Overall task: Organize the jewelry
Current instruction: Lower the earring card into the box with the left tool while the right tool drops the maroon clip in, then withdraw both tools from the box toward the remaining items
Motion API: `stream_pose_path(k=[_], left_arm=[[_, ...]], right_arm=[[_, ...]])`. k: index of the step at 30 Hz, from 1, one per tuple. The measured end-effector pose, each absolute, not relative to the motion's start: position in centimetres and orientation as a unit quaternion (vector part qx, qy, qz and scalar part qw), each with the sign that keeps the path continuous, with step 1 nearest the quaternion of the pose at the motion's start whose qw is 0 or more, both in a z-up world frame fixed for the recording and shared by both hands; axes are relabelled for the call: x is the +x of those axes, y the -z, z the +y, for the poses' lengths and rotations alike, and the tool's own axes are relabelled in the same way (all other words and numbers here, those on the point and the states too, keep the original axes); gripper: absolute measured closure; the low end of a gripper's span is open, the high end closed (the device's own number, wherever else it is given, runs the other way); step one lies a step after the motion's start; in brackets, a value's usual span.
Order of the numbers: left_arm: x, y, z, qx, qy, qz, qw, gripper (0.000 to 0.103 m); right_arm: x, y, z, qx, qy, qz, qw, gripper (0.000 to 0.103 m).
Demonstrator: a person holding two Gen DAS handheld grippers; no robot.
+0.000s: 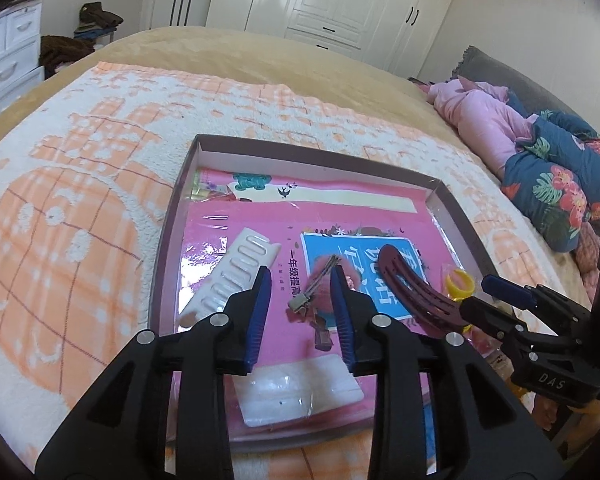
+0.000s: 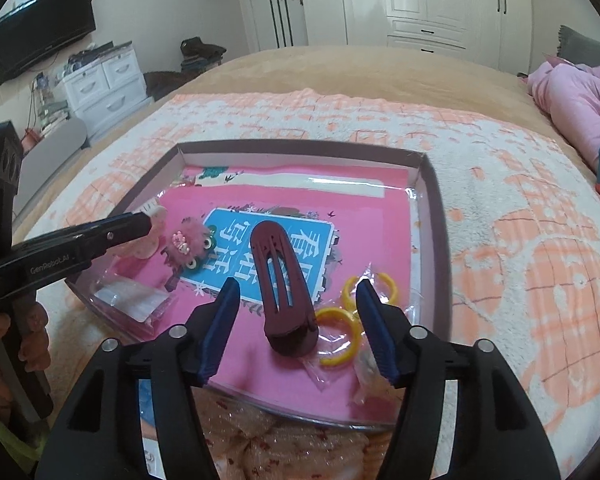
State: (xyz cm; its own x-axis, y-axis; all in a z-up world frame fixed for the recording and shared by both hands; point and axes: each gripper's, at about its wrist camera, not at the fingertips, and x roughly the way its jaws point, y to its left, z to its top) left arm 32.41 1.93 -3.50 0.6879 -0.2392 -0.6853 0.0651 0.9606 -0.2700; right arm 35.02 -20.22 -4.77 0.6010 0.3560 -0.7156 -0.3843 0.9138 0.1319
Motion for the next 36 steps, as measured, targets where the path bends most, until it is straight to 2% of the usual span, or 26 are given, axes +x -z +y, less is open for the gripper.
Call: stream_pose_path(k=[10,12,18,21,36], left_arm=[[29.4,1.9,0.8,-0.096,0.081,0.359,0.925,0.047],[28.9,1.7,0.6,-0.093,0.080,0.353,0.927,0.035],[27.1,0.7,0.3,-0.079,0.076,0.334,0.936,0.016],[26.6,0.5,0.2,-0.077,0.076,0.329,0.938,0.012],[23.6,-0.7,-0.1,-0.074,0.083,0.304,0.946,0.011]], right_arm=[[33.4,3.1,-22.0,-0.007,-0.187,0.370,0.910,0.025],[33.0,2.7,-22.3,-0.005,-0.184,0.365,0.913,0.022],[32.1,1.8,-23.2,-0.002,-0.174,0.349,0.921,0.020],[31.5,1.5,-23.5,-0.003,-0.172,0.342,0.924,0.020],[28.4,0.3,-24.7,-0.010,-0.162,0.309,0.937,0.020]])
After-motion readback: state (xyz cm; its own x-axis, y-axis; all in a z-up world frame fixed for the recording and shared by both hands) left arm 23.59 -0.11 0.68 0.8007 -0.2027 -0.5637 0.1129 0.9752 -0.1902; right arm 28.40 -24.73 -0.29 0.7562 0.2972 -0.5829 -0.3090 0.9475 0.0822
